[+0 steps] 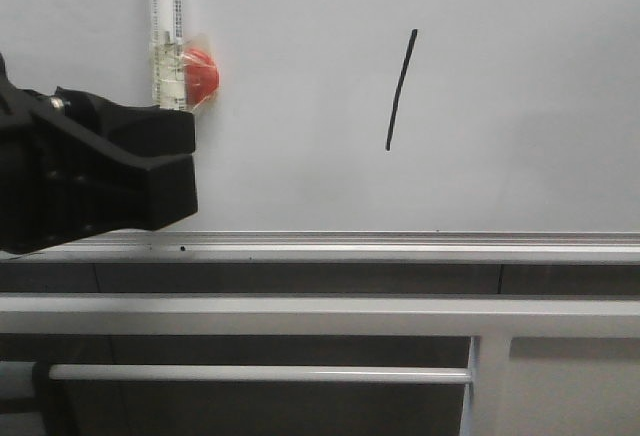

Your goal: Write number 1 on whiteboard

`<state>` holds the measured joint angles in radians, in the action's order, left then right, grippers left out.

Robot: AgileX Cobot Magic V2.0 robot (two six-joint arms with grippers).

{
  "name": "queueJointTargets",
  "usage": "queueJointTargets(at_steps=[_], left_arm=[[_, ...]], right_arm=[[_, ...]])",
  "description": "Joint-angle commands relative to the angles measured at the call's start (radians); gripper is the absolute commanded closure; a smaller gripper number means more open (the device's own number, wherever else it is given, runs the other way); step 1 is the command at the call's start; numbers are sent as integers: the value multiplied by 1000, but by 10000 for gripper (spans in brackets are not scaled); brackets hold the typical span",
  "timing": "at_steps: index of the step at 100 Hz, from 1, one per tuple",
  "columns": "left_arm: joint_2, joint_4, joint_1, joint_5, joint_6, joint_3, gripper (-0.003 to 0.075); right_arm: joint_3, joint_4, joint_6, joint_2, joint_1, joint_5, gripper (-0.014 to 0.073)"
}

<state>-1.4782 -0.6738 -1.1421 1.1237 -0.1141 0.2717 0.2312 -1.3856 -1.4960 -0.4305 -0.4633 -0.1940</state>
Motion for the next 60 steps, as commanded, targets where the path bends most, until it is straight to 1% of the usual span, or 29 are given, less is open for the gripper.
queueJointTargets(at_steps=[1, 60], left_arm=[[18, -17, 2, 261, 10, 37, 741], [18, -22, 2, 261, -13, 37, 741]], right_arm=[[27, -19, -10, -1, 1, -1, 658], [27, -19, -10, -1, 1, -7, 658]])
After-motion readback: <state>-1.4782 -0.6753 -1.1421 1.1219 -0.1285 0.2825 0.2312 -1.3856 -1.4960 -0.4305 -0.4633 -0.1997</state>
